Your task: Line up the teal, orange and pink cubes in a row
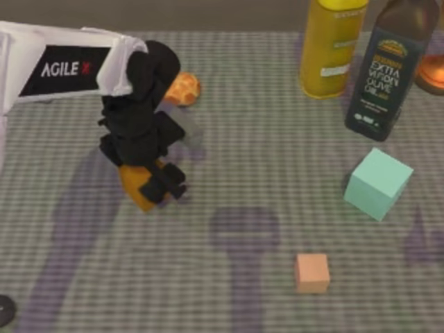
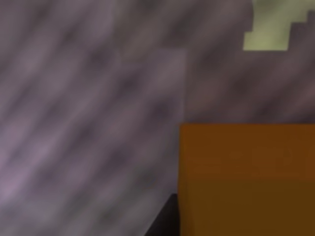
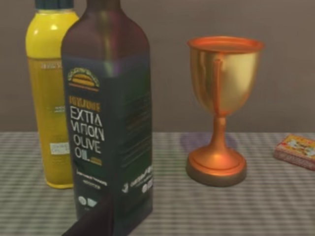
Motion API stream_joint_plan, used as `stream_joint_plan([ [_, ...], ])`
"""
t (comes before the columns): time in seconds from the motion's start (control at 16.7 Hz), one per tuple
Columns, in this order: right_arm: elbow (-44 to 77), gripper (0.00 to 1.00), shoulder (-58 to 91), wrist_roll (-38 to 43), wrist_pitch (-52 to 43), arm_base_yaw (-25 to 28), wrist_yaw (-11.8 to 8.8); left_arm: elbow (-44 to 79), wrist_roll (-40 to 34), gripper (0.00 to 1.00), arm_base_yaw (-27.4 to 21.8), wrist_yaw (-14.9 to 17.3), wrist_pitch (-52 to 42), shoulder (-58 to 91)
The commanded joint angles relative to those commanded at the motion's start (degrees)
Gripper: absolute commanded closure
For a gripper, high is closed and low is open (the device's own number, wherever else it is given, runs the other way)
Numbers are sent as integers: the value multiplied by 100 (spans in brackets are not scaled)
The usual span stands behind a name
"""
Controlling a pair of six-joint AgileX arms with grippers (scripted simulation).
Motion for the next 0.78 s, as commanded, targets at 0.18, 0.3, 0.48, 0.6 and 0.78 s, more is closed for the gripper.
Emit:
stream_joint_plan([
  [0.18, 0, 0, 0, 0, 0, 0, 0, 318, 8, 100, 26, -3, -492, -177],
  [0.3, 0, 0, 0, 0, 0, 0, 0, 563, -9, 100, 71, -6, -904, -331],
  [0.48, 0, 0, 0, 0, 0, 0, 0, 763, -23, 100, 109, -6, -1248, -481],
  [0.6, 0, 0, 0, 0, 0, 0, 0, 767, -23, 100, 110, -6, -1254, -485],
  [0.78, 0, 0, 0, 0, 0, 0, 0, 743, 26, 100, -7, -7, -1245, -482],
])
